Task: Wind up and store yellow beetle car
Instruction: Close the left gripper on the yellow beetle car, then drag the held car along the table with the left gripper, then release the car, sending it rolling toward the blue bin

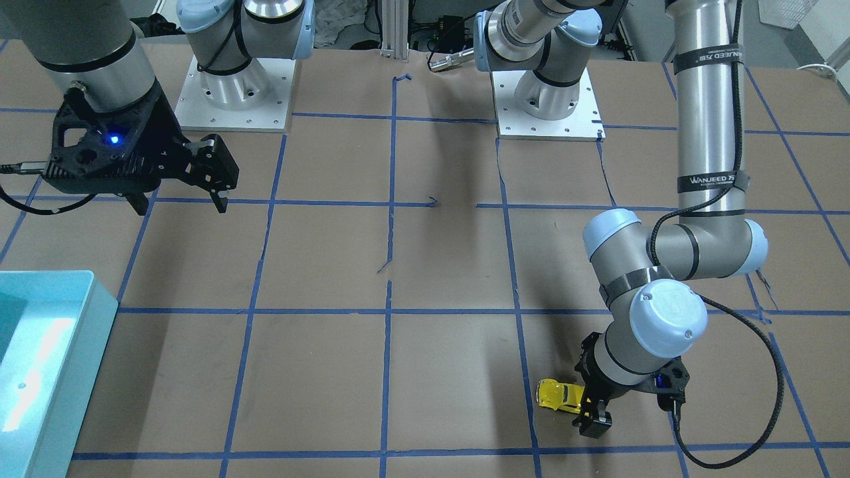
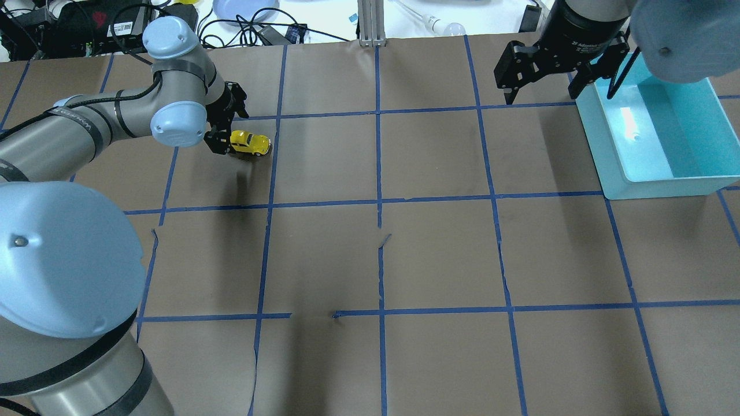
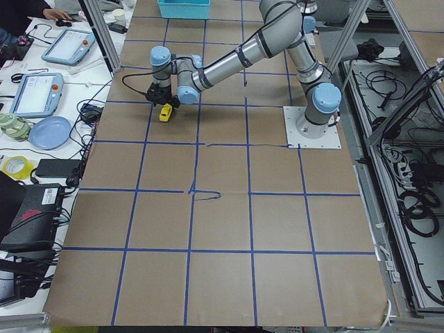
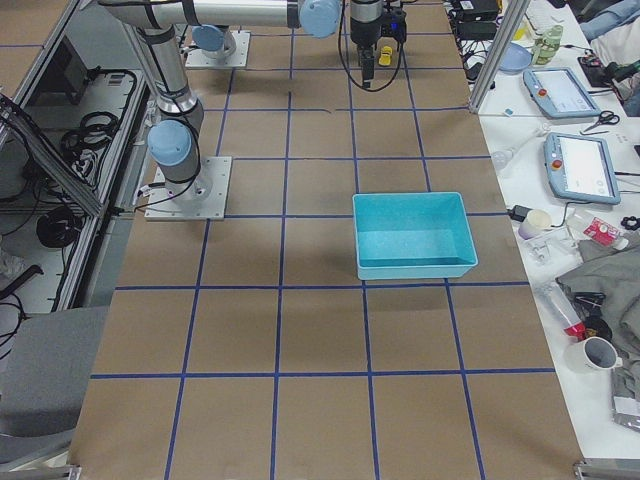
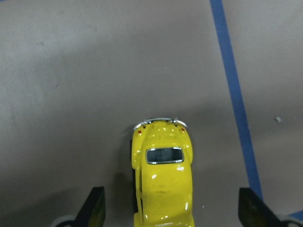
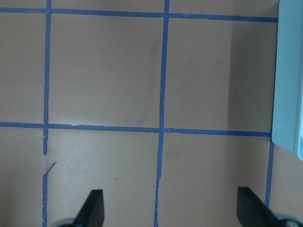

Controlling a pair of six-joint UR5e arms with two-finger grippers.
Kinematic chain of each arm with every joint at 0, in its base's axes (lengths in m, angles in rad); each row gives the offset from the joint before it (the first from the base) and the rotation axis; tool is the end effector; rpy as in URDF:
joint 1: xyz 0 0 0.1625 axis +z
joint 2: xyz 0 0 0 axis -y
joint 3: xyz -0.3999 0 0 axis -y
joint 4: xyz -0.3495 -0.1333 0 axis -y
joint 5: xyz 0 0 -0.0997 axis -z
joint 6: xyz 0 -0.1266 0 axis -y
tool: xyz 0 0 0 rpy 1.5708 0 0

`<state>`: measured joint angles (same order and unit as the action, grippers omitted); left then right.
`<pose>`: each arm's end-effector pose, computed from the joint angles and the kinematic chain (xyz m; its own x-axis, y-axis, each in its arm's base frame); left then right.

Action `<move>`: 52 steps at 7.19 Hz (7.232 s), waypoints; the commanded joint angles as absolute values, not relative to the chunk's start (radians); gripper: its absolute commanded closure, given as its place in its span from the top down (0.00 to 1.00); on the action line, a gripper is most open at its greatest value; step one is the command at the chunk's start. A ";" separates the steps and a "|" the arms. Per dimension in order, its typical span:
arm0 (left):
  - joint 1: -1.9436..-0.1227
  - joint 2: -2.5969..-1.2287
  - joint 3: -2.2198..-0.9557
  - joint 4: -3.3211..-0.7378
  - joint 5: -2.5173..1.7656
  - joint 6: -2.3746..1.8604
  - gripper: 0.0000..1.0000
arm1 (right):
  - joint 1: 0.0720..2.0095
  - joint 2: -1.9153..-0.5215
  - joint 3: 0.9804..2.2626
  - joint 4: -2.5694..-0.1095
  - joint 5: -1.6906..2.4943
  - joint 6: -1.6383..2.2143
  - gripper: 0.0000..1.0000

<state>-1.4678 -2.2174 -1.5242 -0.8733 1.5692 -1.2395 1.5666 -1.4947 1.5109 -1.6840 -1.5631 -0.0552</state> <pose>-0.0669 -0.6513 0.1680 -0.2268 -0.9695 0.0926 -0.9739 0.2249 -0.0302 0.1322 -0.4919 0.4392 -0.9987 -0.0515 -0.0023 -0.0510 0.9940 -0.0971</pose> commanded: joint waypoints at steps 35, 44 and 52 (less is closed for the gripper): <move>-1.321 -2.220 -1.525 -0.916 1.460 -1.333 0.00 | 1.572 -1.496 1.525 -1.686 -1.560 -0.051 1.00; -1.272 -2.186 -1.520 -0.916 1.454 -1.285 0.93 | 1.572 -1.496 1.529 -1.694 -1.560 -0.051 1.00; -1.385 -1.952 -1.444 -1.151 1.676 -0.455 1.00 | 1.572 -1.496 1.529 -1.694 -1.560 -0.051 1.00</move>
<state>-1.3855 -1.9945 -1.4784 -1.0650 1.6452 -0.5868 1.5723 -1.4956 1.5294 -1.6935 -1.5601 -0.0507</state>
